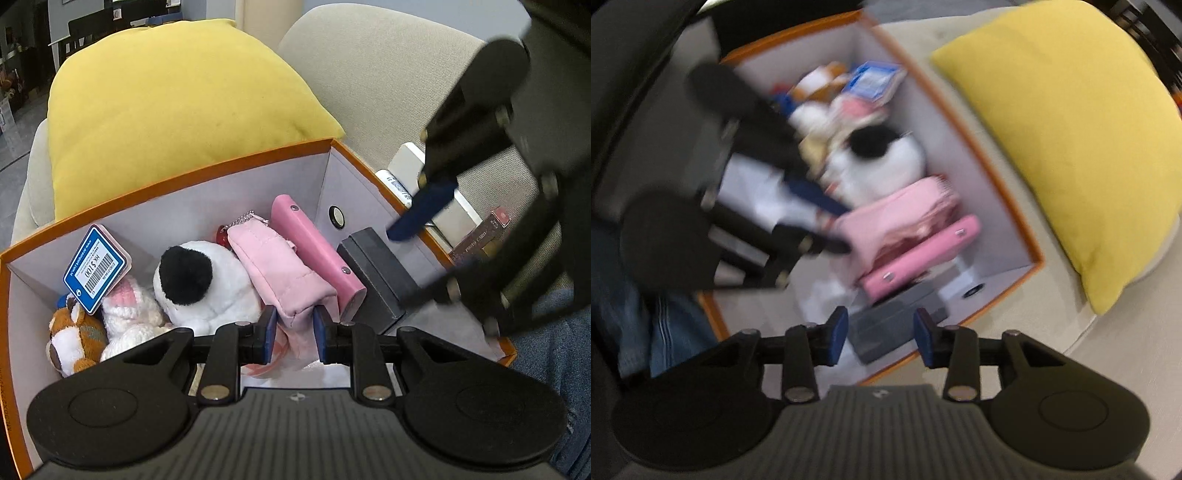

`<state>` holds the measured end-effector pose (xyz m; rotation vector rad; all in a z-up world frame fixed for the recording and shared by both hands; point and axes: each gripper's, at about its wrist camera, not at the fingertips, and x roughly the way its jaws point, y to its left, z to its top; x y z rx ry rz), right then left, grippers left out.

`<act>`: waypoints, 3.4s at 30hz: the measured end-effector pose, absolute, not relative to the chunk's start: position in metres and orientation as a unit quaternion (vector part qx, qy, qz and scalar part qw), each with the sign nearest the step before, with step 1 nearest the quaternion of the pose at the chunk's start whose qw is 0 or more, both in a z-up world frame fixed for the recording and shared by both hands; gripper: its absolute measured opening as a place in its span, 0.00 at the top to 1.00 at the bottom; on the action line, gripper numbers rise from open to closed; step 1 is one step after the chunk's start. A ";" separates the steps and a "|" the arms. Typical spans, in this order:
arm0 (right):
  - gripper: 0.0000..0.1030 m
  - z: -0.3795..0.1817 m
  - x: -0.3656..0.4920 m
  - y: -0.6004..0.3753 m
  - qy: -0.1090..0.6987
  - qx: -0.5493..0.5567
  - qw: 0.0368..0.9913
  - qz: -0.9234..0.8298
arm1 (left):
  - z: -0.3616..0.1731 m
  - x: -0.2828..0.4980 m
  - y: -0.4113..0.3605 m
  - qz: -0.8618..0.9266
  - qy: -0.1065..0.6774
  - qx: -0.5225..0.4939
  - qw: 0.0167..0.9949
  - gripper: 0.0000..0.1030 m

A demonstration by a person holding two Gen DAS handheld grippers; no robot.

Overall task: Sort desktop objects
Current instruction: 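Push the dark gray box upright beside the pink wallet with the right gripper, then open the right gripper and withdraw it from the orange box, then grasp the brown cardboard box with the left gripper while the right gripper grasps the maroon card pack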

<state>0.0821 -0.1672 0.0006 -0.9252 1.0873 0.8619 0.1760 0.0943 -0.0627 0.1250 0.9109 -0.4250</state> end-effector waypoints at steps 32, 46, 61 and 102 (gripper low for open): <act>0.50 -0.050 0.064 -0.173 0.289 -0.641 0.602 0.378 | -0.071 0.150 0.077 -0.180 0.440 0.063 0.878 0.76; 0.59 -0.067 0.040 -0.176 0.171 -0.727 0.522 0.412 | -0.078 0.107 0.049 -0.176 0.442 0.049 0.878 0.76; 0.59 -0.073 0.078 -0.168 0.184 -0.700 0.578 0.377 | -0.072 0.067 -0.003 -0.170 0.443 0.059 0.879 0.78; 0.54 -0.033 0.070 -0.372 0.441 -0.461 0.724 0.263 | -0.085 -0.050 -0.297 -0.370 0.423 0.239 0.792 0.43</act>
